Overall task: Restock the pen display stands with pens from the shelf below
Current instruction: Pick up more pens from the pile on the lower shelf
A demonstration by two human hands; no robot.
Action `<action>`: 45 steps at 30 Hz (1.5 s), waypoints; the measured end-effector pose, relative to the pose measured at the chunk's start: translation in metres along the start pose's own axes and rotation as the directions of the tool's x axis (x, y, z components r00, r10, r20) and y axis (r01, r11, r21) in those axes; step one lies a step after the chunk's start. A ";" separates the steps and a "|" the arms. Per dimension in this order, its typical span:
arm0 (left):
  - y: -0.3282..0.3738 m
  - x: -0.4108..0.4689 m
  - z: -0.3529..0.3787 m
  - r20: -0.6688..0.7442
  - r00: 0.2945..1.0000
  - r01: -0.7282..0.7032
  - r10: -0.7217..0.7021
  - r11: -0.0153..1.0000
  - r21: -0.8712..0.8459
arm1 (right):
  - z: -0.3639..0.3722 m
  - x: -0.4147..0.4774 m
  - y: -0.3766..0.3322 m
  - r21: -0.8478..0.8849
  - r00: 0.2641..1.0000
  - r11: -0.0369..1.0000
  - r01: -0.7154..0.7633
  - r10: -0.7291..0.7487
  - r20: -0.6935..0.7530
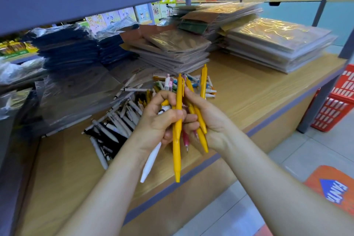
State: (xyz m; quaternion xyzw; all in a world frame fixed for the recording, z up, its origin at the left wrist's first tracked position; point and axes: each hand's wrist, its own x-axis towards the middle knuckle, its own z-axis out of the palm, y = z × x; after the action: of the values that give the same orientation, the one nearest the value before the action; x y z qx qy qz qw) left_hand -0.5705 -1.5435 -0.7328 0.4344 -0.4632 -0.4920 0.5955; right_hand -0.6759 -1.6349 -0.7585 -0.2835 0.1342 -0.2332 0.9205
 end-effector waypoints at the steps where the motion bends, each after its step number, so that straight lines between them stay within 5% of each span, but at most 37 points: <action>1: 0.001 -0.001 0.003 0.011 1.000 0.013 -0.013 0.998 -0.062 | 0.002 0.002 0.000 0.005 1.000 1.000 0.028 -0.028 -0.013; 5: 0.003 0.000 0.002 0.084 0.996 0.032 -0.028 0.998 -0.057 | 0.002 0.009 0.001 -0.017 0.982 0.994 0.112 -0.113 -0.151; 9: 0.000 0.004 0.003 0.138 0.990 0.034 -0.038 0.999 0.026 | 0.012 0.010 -0.003 -0.192 0.889 0.940 0.281 -0.330 -0.316; 17: -0.003 0.009 0.013 0.088 0.995 0.037 -0.049 0.991 0.131 | 0.007 0.021 -0.010 -0.432 0.741 0.811 0.395 -0.559 -0.373; 30: -0.010 0.018 0.007 0.035 0.983 0.154 -0.181 0.914 0.376 | -0.015 0.035 -0.029 -0.613 0.793 0.753 0.239 -0.515 -0.324; 34: -0.004 0.018 0.021 0.078 0.989 0.097 -0.127 0.946 0.310 | -0.022 0.032 -0.046 -0.592 0.669 0.723 0.354 -0.639 -0.380; 38: 0.022 0.017 0.041 0.086 0.991 0.084 -0.103 0.975 0.205 | -0.023 0.007 -0.077 -0.705 0.521 0.660 0.260 -0.711 -0.473; 45: 0.086 0.007 0.112 0.172 0.956 0.236 -0.238 0.971 0.033 | 0.014 -0.079 -0.127 -0.729 0.501 0.683 0.040 -0.645 -0.577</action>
State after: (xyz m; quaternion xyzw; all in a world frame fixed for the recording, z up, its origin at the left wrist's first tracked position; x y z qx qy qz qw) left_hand -0.6641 -1.5456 -0.6262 0.4456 -0.4612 -0.5933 0.4865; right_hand -0.7829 -1.6814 -0.6637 -0.4585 0.5400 -0.4666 0.5295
